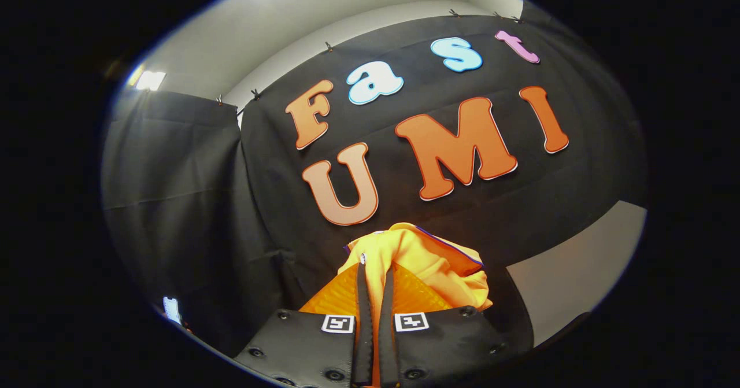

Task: Put the clothes into the washing machine and then close the washing machine lid.

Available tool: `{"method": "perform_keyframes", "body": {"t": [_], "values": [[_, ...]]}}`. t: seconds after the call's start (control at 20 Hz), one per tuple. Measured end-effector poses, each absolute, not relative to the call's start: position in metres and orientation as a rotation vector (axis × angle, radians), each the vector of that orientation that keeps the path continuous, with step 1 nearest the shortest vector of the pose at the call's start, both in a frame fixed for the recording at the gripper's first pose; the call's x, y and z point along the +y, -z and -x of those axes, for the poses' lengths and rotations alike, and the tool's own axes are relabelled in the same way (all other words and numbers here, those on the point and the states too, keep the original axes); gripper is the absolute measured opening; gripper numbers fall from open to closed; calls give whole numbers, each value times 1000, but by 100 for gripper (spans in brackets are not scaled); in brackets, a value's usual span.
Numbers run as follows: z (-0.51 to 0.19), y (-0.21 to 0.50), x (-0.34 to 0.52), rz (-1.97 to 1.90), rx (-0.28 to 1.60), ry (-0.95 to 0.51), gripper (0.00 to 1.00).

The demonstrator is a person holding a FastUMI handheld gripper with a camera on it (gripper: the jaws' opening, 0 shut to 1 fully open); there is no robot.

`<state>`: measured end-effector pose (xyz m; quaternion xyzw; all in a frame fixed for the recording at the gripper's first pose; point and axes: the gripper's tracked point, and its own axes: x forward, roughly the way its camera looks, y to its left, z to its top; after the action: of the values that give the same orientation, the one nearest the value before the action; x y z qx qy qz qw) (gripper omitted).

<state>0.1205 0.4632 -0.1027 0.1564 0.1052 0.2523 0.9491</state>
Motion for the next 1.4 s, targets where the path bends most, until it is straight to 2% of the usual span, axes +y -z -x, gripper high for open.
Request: {"method": "perform_keyframes", "body": {"t": [0.8,1.4], "values": [[-126,255,566,-294,496,-588,12],[-97,400,527,-213,763,-441,12]]}}
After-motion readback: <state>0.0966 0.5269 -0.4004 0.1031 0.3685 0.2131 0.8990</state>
